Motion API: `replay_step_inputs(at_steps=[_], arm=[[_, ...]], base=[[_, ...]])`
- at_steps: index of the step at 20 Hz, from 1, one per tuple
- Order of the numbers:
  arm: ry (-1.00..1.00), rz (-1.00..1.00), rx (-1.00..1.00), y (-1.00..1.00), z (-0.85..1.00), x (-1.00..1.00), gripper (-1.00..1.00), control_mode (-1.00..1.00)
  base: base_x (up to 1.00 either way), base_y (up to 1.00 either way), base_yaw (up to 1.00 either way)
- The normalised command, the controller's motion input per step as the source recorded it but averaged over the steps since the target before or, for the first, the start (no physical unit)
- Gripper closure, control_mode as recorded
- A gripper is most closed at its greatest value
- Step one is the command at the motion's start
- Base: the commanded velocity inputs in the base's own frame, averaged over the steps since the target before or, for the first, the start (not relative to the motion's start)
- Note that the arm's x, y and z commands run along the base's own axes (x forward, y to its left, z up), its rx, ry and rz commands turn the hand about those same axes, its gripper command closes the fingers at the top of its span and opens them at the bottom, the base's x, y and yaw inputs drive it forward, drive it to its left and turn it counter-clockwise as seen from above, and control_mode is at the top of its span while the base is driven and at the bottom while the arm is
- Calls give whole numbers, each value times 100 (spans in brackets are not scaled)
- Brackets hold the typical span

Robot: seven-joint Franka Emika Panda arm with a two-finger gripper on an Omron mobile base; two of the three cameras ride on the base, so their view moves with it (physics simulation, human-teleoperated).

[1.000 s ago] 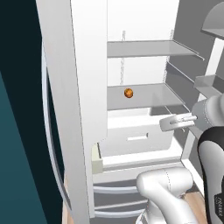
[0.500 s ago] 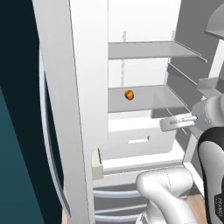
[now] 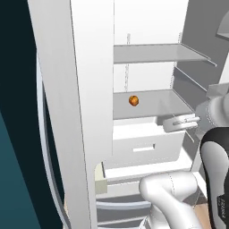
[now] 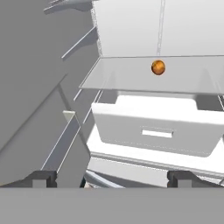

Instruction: Retrieve the apple and peach from the fridge and place them into the bowl on the dining table.

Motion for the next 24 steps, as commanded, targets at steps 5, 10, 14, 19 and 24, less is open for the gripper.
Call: replay_step_inputs(at_steps=[5, 10, 14, 19, 24], arm=[[0, -12, 0, -23, 0, 30, -100, -100], [0, -12, 0, -13, -1, 40, -100, -100], [0, -12, 0, -12, -4, 38, -100, -100], [0, -10, 0, -25, -15, 24, -100, -100], [0, -4, 0, -19, -17, 29, -100, -100]], base=[[0, 0, 0], [0, 0, 0], [0, 0, 0], [0, 0, 0], [0, 0, 0]])
